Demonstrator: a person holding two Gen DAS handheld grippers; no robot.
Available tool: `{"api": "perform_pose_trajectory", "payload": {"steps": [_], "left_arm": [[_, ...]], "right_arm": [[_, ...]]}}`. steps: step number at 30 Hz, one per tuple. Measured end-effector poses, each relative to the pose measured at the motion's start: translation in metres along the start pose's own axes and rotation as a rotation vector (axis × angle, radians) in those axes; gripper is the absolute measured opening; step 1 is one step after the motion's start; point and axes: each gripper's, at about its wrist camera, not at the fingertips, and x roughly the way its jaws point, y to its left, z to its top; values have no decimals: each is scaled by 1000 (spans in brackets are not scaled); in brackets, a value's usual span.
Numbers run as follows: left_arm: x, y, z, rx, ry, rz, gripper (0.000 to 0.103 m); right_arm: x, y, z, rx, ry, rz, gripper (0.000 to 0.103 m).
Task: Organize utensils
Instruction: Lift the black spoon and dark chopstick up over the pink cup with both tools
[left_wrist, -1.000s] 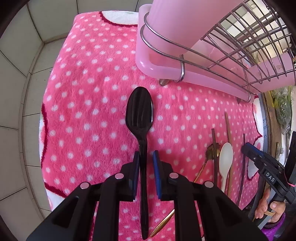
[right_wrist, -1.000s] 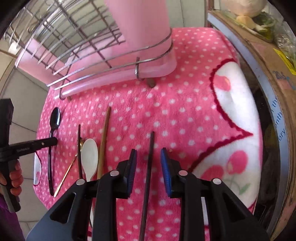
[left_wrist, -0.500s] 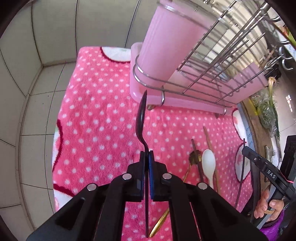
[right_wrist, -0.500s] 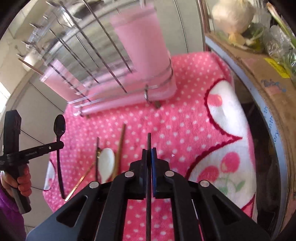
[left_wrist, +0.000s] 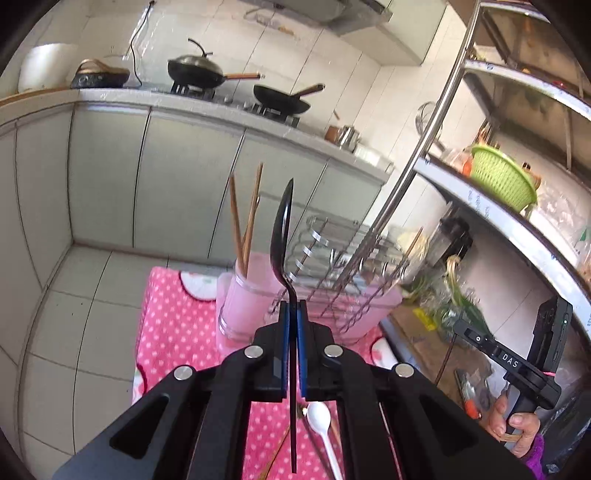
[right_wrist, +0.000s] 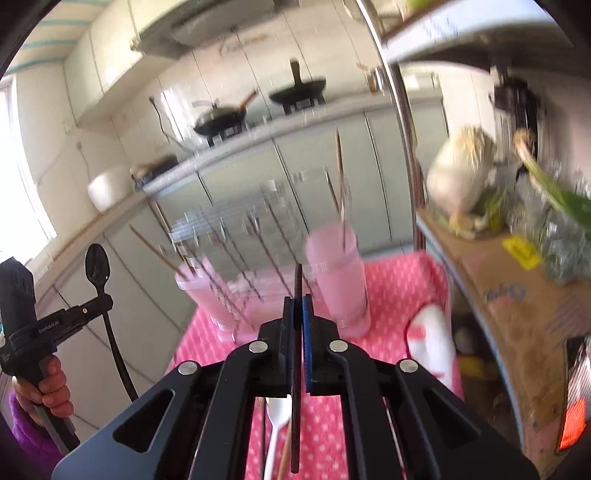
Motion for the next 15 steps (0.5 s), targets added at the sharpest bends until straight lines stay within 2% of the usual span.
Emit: {"api": "perform_pose_trajectory", "payload": {"steps": [3,8,15], "left_arm": [[-6,-8,23,4,-110,9,3],[3,-16,53,-2,-241,29,3],[46,-15,78,14,-326,80,3]], "right_arm": [[-12,2,28,-8,-104,-6,5],[-11,-2,67,-4,-234,-28,5],[18,-1,96,-66,-391,-86,5]]}}
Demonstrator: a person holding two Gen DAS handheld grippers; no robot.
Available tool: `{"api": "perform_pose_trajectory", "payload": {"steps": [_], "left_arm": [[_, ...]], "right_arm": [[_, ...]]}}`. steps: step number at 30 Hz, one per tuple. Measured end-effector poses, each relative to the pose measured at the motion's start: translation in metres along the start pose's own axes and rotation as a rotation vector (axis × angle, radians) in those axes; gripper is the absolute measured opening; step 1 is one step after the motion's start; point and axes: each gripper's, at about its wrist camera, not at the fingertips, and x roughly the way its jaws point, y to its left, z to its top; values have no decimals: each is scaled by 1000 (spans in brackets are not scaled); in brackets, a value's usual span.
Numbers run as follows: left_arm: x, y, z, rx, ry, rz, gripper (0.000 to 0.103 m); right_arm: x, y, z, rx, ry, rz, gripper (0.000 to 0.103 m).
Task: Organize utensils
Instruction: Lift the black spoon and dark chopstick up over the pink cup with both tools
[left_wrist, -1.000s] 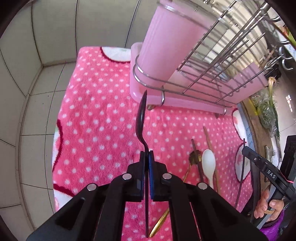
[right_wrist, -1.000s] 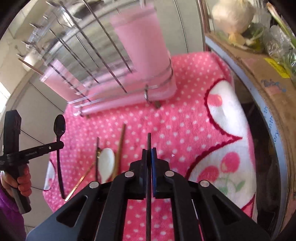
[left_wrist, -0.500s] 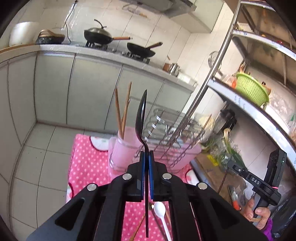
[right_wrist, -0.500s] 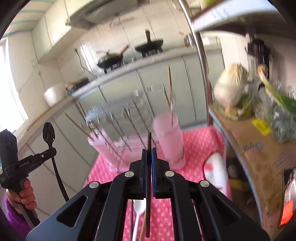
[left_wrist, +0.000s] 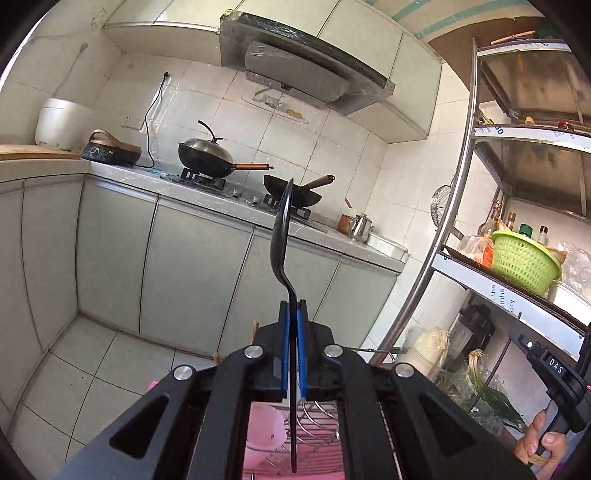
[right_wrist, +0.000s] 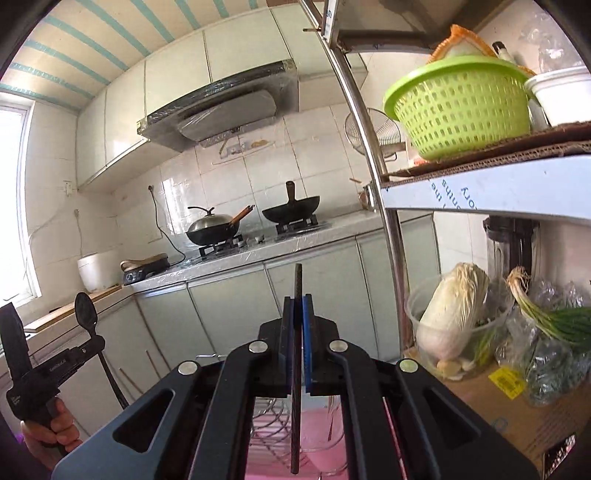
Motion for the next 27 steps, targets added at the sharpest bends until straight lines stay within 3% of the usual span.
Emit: {"api": "perform_pose_trajectory", "payload": {"steps": [3,12,20,27], "left_arm": [[20,2,-2,22,-15,16,3],[54,8,-41,83,-15,34,3],[49,17,-73,78,45,16,3],[56,26,-100,33,155,15,4]], "right_arm": [[26,-1,-6,-40,-17,-22,5],[72,-26,-54,16,74,-24,5],[63,-31,-85,56,160,-13,5],[51,-29,-85,55,170,-16,5]]}}
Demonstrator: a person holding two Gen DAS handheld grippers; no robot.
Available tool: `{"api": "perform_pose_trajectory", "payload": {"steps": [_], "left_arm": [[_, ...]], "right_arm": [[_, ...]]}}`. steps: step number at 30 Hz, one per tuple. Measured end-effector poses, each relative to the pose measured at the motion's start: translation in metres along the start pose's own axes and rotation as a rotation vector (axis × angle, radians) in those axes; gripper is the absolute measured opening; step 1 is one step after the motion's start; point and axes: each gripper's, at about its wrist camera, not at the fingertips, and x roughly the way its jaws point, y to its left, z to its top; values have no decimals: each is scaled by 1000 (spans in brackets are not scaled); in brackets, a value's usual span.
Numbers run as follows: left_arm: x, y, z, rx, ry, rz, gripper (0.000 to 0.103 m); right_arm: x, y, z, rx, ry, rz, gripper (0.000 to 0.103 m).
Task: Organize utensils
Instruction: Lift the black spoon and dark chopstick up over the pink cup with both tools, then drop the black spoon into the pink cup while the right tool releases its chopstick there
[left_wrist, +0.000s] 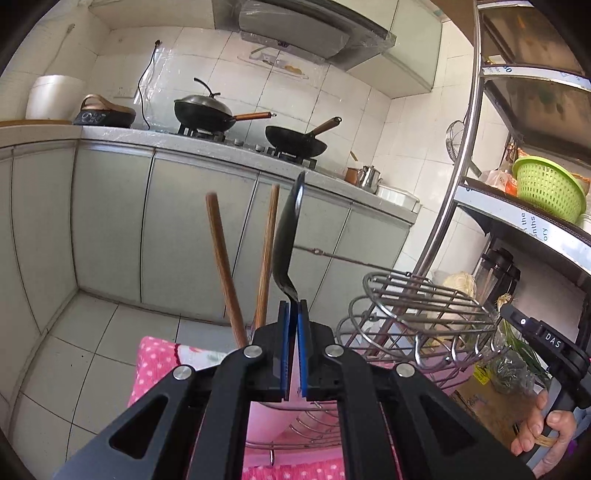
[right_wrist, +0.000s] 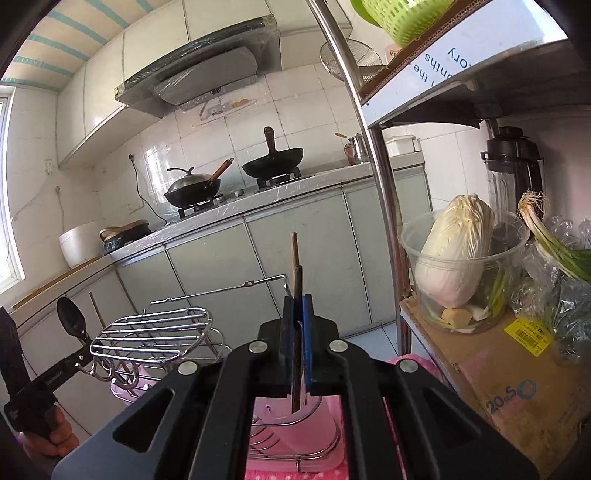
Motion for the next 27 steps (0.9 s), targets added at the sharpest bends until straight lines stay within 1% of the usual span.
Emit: {"api": "perform_pose_trajectory", "payload": {"steps": [4,7,10,12,14,15,18,20,22,24,27], "left_arm": [[13,5,-7,-5,76,22,4],[17,8,-7,-16,119,36,5],[18,9,-4,-23,146,45,14],[16,8,0,-28,156,40,16],[12,7,5,-27,165,32,21],[10,7,6,-26,168,30,21],[3,6,12,-28,180,25,24],[-1,7,17,-44,189,17,25],[-7,9,21,-72,192,3,25],[-14,11,27,-96,191,-10,26],[-30,13,36,-116,158,-22,26]], "right_arm": [[6,3,13,-17,26,24,5],[15,6,22,-41,68,25,5],[24,5,23,-42,106,12,5],[28,4,23,-36,130,4,6],[30,3,23,-31,149,16,13],[31,3,23,-33,154,18,14],[29,7,24,-50,162,14,16],[25,8,25,-50,158,24,22],[17,10,29,-48,139,33,26],[8,10,33,-46,116,44,27],[-7,12,40,-44,81,51,27]]}}
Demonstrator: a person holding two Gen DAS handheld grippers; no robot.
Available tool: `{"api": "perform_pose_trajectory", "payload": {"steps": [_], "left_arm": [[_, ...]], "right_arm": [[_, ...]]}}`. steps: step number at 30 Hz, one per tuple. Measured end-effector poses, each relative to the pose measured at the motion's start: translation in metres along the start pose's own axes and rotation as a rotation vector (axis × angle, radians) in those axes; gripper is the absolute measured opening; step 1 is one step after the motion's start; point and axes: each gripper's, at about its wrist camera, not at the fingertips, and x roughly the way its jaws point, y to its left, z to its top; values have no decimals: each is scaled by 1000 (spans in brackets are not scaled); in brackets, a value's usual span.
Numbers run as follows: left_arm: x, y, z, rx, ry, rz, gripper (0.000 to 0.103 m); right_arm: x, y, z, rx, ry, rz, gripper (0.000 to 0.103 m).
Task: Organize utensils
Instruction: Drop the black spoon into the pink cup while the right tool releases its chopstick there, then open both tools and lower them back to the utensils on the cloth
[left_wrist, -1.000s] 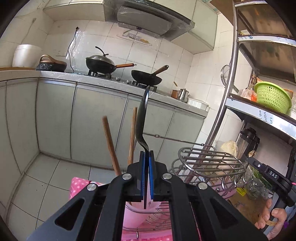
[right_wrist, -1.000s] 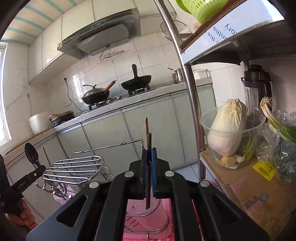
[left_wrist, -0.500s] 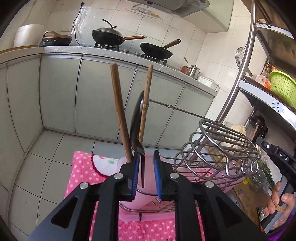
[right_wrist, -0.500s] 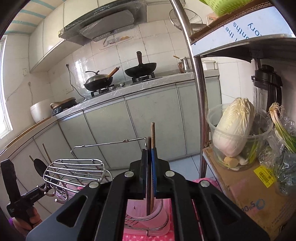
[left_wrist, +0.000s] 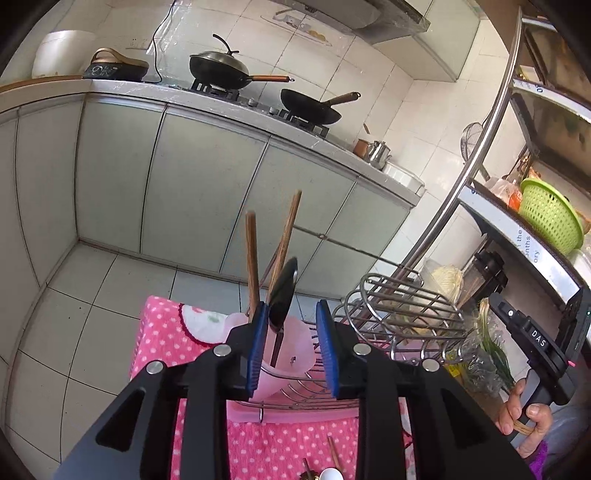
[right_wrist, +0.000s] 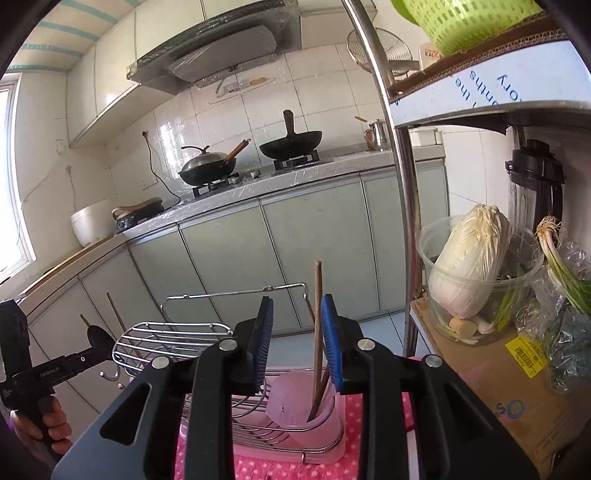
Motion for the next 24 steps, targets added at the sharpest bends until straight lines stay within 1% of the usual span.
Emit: {"api": "perform_pose_trajectory", "payload": {"steps": [3,6,8,11,14,18,21,24], "left_arm": [[-20,-2,5,5,-35,5,27],[-38,-4,3,28,-52,23,27],[-46,-6,-2,47,-43,25,27],[-52,-10,-16,88,-1,32,27],[-53,-13,-36,127,60,39,27],[-44,-14,-70,173,159,51,27],[-29,-13,-98,214,264,66,27],[-14,-9,-131,242,376,68,27]], "right_arm": [[-17,4,2,1,-19,7,27],[-33,8,0,3,-31,23,28],[-45,11,-5,3,-30,34,28],[-58,16,-18,7,-2,46,28],[-65,17,-37,21,49,57,28],[-62,18,-69,32,157,52,28],[-55,16,-100,50,260,51,28],[-49,15,-128,64,335,43,28]]}}
